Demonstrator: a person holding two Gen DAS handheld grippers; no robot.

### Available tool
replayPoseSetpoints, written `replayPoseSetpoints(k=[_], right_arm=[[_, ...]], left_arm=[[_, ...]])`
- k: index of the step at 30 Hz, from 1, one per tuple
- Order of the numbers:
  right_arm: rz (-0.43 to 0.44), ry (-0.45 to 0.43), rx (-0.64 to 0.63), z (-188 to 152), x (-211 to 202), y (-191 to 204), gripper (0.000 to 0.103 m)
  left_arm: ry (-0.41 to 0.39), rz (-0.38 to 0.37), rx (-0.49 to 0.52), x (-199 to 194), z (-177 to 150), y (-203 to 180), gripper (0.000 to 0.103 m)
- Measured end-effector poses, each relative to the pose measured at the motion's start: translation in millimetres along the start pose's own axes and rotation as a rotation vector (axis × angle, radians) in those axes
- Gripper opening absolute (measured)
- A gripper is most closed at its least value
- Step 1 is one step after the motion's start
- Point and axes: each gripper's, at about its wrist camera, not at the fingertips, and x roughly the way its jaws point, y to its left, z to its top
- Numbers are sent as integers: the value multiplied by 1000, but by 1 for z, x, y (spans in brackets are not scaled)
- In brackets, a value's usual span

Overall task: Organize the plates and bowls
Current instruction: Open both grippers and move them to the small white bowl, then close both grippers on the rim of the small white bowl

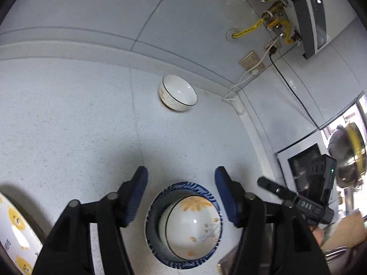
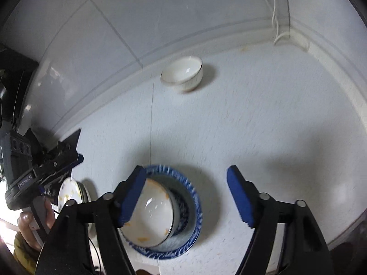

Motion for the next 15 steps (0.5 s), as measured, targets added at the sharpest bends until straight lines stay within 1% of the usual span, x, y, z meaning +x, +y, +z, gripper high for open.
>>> replayPoseSetpoints(k=[1,2,3,6,7,9,10,14,15], right_arm=[[4,-14,3,10,-2,-4,83],[5,-22,6,17,-1,-5,86],[-4,-28,12,27,0,-10,86],[-16,-26,18,52,15,-15,90],[-13,-23,28,60,24,-15,91],[11,-14,34,75,39,-16,92],[21,-1,32,82,45,-19,94],[48,28,32,111,83,-25,94],[54,39,30,119,97,-25,94]], left_arm=[[26,-23,-13,4,7,5,64],[52,-52,-30,9,16,10,64],[71,-63,-43,15,25,13,64],[98,-58,-60,38,54,23,70],[105,-52,-68,46,59,27,70],[128,-47,-100,69,82,36,70],[139,-48,-111,80,92,39,70],[140,-31,-114,125,130,46,70],[134,-28,-120,133,136,48,71]])
